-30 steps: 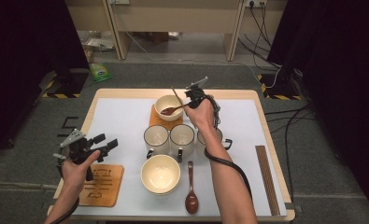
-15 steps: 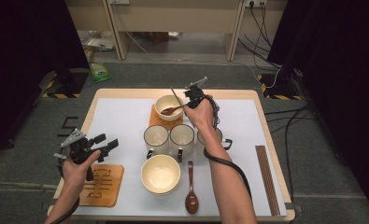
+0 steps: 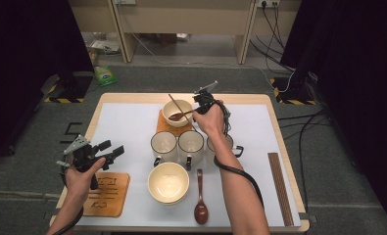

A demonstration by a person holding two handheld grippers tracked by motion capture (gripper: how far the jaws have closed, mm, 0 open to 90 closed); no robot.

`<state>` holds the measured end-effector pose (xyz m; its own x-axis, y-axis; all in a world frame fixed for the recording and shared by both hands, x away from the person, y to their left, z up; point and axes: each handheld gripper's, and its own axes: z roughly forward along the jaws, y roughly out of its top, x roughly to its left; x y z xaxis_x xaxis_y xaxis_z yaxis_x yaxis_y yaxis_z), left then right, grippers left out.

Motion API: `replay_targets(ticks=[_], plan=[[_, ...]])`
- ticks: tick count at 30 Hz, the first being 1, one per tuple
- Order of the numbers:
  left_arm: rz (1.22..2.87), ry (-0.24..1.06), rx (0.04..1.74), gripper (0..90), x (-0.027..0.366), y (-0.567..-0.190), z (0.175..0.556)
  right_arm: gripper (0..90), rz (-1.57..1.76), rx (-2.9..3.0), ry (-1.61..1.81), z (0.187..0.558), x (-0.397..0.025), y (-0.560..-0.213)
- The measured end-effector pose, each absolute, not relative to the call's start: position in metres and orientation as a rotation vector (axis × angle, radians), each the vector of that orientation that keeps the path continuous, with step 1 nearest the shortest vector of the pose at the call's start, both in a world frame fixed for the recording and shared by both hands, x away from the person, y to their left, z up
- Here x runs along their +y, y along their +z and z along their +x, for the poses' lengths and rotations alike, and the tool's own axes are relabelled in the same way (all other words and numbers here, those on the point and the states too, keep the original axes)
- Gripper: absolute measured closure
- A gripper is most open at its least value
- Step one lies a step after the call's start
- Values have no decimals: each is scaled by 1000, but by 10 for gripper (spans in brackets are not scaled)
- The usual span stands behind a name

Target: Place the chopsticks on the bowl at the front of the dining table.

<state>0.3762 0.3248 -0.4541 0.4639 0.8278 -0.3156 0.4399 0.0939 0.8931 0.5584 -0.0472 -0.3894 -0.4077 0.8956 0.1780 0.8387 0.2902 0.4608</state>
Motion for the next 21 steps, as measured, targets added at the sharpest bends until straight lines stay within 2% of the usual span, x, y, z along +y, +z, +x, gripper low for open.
replay_targets(ticks=[9, 21], plan=[[1537, 411, 1149, 247, 323, -454, 376, 728, 1603, 2482, 779, 554, -44, -383], [1537, 409, 1148, 247, 323, -454, 376, 721, 1591, 2527, 731, 552, -43, -389]])
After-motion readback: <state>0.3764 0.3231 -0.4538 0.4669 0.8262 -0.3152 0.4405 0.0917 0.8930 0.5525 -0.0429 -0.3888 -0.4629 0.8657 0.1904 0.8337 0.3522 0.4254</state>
